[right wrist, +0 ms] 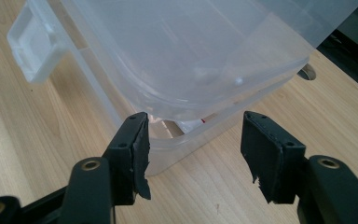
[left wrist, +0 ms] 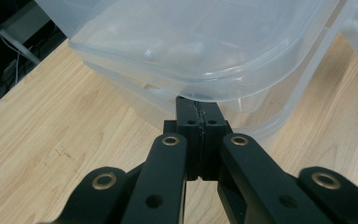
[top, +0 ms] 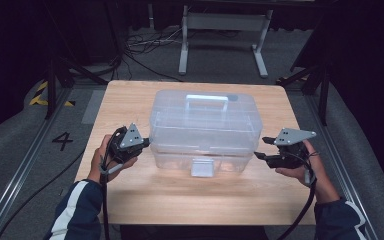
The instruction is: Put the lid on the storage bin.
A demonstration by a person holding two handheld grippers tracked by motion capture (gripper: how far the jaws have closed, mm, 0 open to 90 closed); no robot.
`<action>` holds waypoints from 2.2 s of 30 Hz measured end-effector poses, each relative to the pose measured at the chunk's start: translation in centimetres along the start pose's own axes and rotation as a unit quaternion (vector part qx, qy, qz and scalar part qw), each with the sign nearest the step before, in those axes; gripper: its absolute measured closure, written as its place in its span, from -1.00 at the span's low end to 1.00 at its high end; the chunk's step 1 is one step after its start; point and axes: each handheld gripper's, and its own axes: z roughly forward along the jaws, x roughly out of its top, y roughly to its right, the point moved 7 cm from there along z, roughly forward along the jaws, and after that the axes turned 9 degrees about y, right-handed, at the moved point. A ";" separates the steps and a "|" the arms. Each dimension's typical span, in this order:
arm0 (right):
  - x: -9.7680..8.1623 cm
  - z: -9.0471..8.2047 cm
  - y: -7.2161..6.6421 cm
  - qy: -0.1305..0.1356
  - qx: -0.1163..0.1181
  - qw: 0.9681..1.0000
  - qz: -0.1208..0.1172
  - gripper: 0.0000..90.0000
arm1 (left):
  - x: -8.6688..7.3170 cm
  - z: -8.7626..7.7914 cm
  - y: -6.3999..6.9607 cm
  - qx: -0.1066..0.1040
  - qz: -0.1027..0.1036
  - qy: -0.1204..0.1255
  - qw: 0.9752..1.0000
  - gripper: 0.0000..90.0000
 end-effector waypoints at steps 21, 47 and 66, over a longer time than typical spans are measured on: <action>-1.0 1.1 -1.3 -0.026 0.020 0.999 -0.009 -0.05 | -1.1 0.3 0.3 -0.001 -0.003 -0.016 1.000 1.00; -1.8 2.2 -1.6 -0.044 0.027 0.999 -0.002 -0.14 | -2.4 0.6 0.2 -0.002 -0.014 -0.024 1.000 0.92; -1.6 1.1 -1.5 -0.053 0.011 0.998 -0.030 -0.13 | -3.4 -1.1 0.6 0.004 -0.006 -0.046 0.999 0.32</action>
